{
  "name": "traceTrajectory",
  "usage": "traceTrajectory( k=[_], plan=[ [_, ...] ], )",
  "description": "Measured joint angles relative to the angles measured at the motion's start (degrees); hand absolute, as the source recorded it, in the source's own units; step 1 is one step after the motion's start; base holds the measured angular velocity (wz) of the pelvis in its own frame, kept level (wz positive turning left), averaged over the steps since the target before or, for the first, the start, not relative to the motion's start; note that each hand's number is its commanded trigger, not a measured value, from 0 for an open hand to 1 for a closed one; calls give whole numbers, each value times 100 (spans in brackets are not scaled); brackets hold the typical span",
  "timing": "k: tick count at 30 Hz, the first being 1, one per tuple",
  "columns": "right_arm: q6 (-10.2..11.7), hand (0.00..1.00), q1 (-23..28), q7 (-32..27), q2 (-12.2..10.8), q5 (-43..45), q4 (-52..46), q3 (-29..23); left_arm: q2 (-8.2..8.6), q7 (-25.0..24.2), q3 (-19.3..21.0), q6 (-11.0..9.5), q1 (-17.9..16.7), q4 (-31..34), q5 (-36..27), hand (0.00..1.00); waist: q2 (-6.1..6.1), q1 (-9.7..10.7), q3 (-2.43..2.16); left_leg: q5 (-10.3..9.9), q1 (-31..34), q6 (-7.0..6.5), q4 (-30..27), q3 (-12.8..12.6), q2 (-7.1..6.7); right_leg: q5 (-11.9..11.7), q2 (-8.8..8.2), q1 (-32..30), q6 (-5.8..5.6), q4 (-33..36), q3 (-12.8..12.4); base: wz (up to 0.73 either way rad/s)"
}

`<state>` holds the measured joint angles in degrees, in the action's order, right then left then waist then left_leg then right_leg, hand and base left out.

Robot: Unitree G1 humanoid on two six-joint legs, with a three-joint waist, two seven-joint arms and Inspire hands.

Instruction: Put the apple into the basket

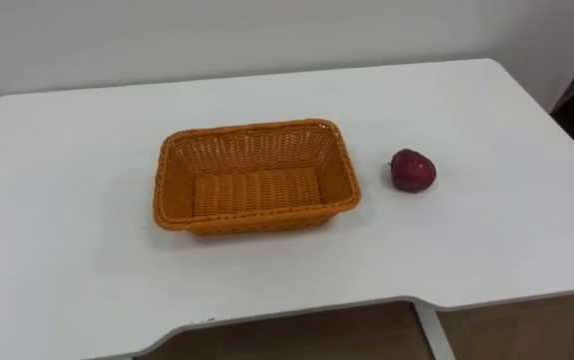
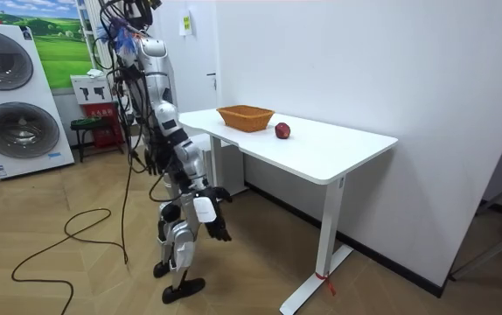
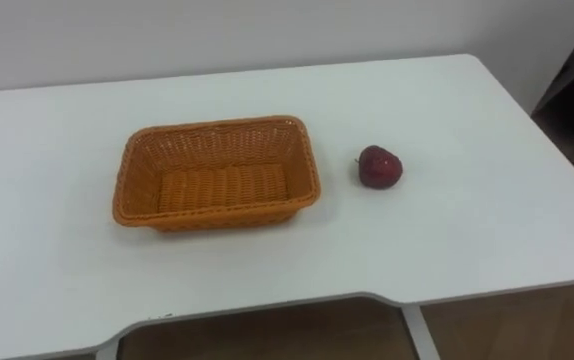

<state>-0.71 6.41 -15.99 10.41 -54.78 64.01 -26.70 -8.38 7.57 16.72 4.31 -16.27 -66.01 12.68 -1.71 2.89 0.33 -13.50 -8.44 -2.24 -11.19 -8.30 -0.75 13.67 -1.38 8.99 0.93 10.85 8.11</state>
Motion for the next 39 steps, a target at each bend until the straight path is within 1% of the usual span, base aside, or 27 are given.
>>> traceTrajectory(
  k=[1, 2, 3, 5, 7, 9, 13, 14, 15, 17, 18, 19, 20, 22, 23, 26, 27, 29, 32, 36, 37, 38, 39],
  plan=[
    [59, 0, -61, -121, 58, -293, -49, -133, -14, 59, 11, -21, -17, 29, 0, 0, 3, 7, -2, 0, -4, 0, 0, -11, -1, 0, -1, 0, 0, 1, -11, -4],
    [87, 0, -84, -302, 73, -523, -214, -300, -16, 89, 46, -49, -48, 110, 1, 0, -18, 9, -17, 0, -5, 0, 3, -21, -2, 0, -3, 1, 0, 6, -12, 0],
    [119, 0, -93, -406, 74, -627, -289, -381, -18, 105, 62, -81, -60, 137, 4, 0, -12, 9, -16, 0, -5, 0, 6, -22, -3, 0, -2, 1, 0, 10, -12, 0],
    [284, 0, -103, -732, 92, -953, -519, -526, -21, 193, 93, -130, -90, 212, 4, 0, -2, 9, -20, 0, -6, 0, 6, -45, 0, 0, -1, -2, 0, 6, -18, 0],
    [318, 0, -103, -989, 103, -1138, -744, -662, -21, 208, 132, -155, -115, 233, 10, 0, -13, -8, -28, 0, 16, 0, 11, -45, -1, 0, 36, -5, -1, 22, -20, 0],
    [346, 0, -114, -1287, 116, -1241, -1046, -834, -30, 207, 134, -158, -164, 288, 37, 0, -16, 12, -29, 0, 28, 0, 28, -49, -7, 3, 37, -24, -3, 27, -19, 0],
    [561, 0, -132, -2081, 161, -1173, -2085, -1079, -38, 199, 134, -196, -264, 335, 37, 0, -29, 22, -36, 0, 28, 0, -12, -37, -47, -1, 34, -11, -9, -10, -6, 2],
    [656, 0, -181, -2288, 241, -1026, -2311, -1094, -38, 194, 127, -204, -264, 337, 36, 0, -29, 43, -36, 0, 42, 0, -11, -26, -52, -4, 32, 1, -13, -14, -11, 9],
    [702, 0, -208, -2399, 278, -942, -2441, -1087, -40, 187, 106, -211, -263, 339, 34, 0, -29, 43, -37, 0, 57, 0, -15, -14, -55, -4, 29, -9, -14, -16, -6, 9],
    [861, 0, -330, -2773, 328, -488, -3023, -1061, -41, 174, 68, -229, -218, 351, 34, 0, -31, 25, -40, 3, 160, -4, -41, 64, -59, -4, 36, -131, -15, 3, -6, 5],
    [872, 0, -349, -2886, 327, -337, -3204, -1053, -40, 165, 56, -228, -204, 364, 39, 0, -34, 19, -44, 4, 191, -5, -43, 68, -57, -4, 37, -169, -15, 18, -3, 0],
    [905, 0, -385, -3040, 336, 1, -3471, -1012, -42, 163, 26, -229, -198, 390, 39, 0, -36, -9, -43, 5, 204, -6, -35, 66, -53, -6, 44, -192, -13, 24, -7, 0],
    [953, 0, -424, -3158, 385, 268, -3598, -921, -49, 163, -6, -228, -205, 401, 38, 0, -45, -15, -47, 5, 186, -6, -25, 64, -53, -7, 46, -164, -12, 4, -6, 0],
    [946, 0, -516, -3384, 445, 659, -3758, -830, -49, 165, -36, -229, -211, 384, 33, 0, -60, -27, -50, 5, 176, -6, -15, 60, -55, -15, 46, -140, -14, 16, 0, 0],
    [946, 0, -555, -3588, 444, 909, -4020, -783, -56, 178, -130, -228, -219, 375, 33, 0, -53, -38, -45, 5, 188, -6, -10, 64, -56, -15, 43, -169, -15, 39, 3, 0],
    [952, 0, -610, -3912, 469, 1500, -4636, -593, -61, 178, -216, -226, -210, 370, 41, 0, -72, -78, -34, 5, 199, -6, -2, 70, -50, -15, 41, -206, -15, 77, 32, 0],
    [953, 0, -633, -3949, 495, 1620, -4714, -534, -60, 179, -233, -226, -200, 372, 44, 0, -79, -88, -28, 5, 199, -6, -2, 69, -50, -15, 40, -208, -15, 77, 29, 0],
    [954, 0, -651, -3939, 636, 2141, -4909, -320, -60, 177, -246, -230, -135, 390, 67, 0, -117, -135, -7, 5, 201, -6, -11, 70, -47, -16, 38, -209, -15, 76, 33, 0],
    [960, 0, -733, -3804, 796, 2708, -4954, -83, -66, 164, -358, -227, -104, 384, 91, 0, -129, -189, -6, 5, 192, -6, -16, 70, -18, -17, 31, -208, -15, 88, 28, 0],
    [960, 0, -873, -3502, 834, 3071, -4982, 205, -82, 60, -480, -226, -78, 381, 104, 0, -87, -198, -4, 4, 200, -6, -38, 70, -1, -34, 39, -207, -7, 83, 43, 0],
    [958, 0, -872, -3362, 842, 3122, -4981, 337, -81, 32, -500, -225, -76, 381, 165, 0, -54, -203, 7, 4, 214, -6, -49, 70, 4, -38, 39, -212, -1, 82, 53, 0],
    [952, 0, -872, -3185, 846, 3173, -4972, 465, -81, 1, -534, -221, -74, 383, 173, 0, -47, -196, 0, 4, 237, -6, -55, 78, 6, -41, 35, -231, 3, 85, 75, 0],
    [948, 0, -872, -3082, 851, 3173, -4962, 531, -88, -19, -578, -216, -66, 383, 173, 0, -40, -192, 2, 4, 249, -6, -54, 82, 6, -42, 28, -243, 4, 88, 80, 0]
  ],
)
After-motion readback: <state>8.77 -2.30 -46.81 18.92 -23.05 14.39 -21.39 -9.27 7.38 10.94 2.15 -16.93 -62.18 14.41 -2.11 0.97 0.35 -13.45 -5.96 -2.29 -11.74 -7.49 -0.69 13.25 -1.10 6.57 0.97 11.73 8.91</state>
